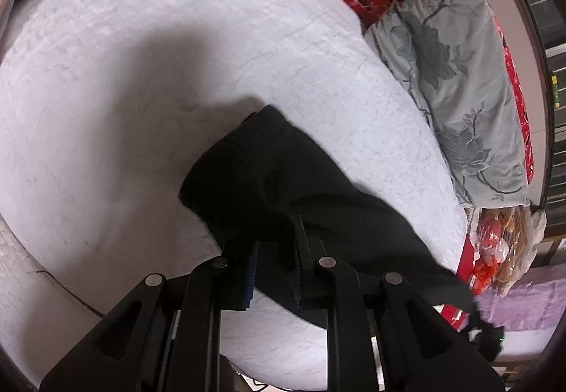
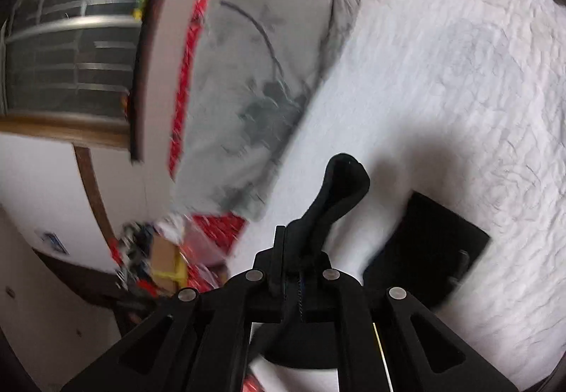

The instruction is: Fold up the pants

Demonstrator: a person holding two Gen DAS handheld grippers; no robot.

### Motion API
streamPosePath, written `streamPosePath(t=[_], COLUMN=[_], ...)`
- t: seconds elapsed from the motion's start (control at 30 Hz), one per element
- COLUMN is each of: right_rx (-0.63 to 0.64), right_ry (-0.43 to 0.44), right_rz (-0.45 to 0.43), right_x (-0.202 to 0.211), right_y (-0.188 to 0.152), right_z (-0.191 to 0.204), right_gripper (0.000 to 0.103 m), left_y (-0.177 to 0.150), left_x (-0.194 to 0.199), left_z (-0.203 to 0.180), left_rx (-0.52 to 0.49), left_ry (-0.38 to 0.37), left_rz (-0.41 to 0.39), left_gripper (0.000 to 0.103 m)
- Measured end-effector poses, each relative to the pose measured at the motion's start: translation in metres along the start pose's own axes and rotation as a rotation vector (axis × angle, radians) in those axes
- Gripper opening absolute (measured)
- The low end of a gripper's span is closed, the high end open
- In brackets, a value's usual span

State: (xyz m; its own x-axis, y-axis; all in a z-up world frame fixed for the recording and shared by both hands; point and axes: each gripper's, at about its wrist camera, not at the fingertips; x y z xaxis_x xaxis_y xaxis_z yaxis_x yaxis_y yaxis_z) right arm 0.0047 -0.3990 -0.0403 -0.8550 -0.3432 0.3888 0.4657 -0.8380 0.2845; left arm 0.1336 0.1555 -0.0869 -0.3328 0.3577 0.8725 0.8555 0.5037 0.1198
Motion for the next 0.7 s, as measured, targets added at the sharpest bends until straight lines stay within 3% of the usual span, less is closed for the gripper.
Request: streamPosePath(t=[0.13, 0.4, 0.5, 0.57, 0.63, 0.7], right_rx=[-0.077, -0.081, -0.067, -0.055, -0.024, 0.024], right_ry=[-0.143, -0.21, -0.223, -0.231, -0.226, -0.223], right_rz=[0.1, 0.155, 0.178, 0.187, 0.193, 0.176], right_x=[-0.018, -0.013, -0.004, 0.004, 0.014, 0.027], right_y=[-0.015, -0.03, -0.037, -0.042, -0.042, -0.037], right_z=[-0.06, -0.091, -0.097, -0.098, -0.093, -0.087], right_gripper=[0.004, 0.009, 0.016, 0.019, 0.019, 0.019], left_y=[-0.008, -0.014, -0.019, -0.023, -0.031, -0.037], left_x=[-0.019, -0.008, 0.006, 0.013, 0.018, 0.017], left_z=[0.019, 0.03, 0.032, 0.033, 0.031, 0.026], left_rx=[0.031, 0.02, 0.004, -0.001, -0.015, -0.031], left_ry=[0.037, 0.002, -0.022, -0.038, -0.058, -0.058], left_rz=[0.059, 0.051, 0.028, 0.022, 0.009, -0.003], left_gripper=[0.014, 0.014, 0.016, 0.021, 0.04, 0.049])
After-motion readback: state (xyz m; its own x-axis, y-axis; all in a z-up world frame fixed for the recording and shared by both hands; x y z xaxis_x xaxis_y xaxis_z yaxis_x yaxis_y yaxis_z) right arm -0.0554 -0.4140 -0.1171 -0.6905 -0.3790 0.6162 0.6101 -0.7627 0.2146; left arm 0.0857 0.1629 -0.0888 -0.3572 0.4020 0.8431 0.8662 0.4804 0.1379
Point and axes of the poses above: each gripper's, at about its wrist camera, not at the fingertips, and x roughly against the way its jaws point, z to its left, y to its top, and after that the axes turned 1 degree about x, right-handed
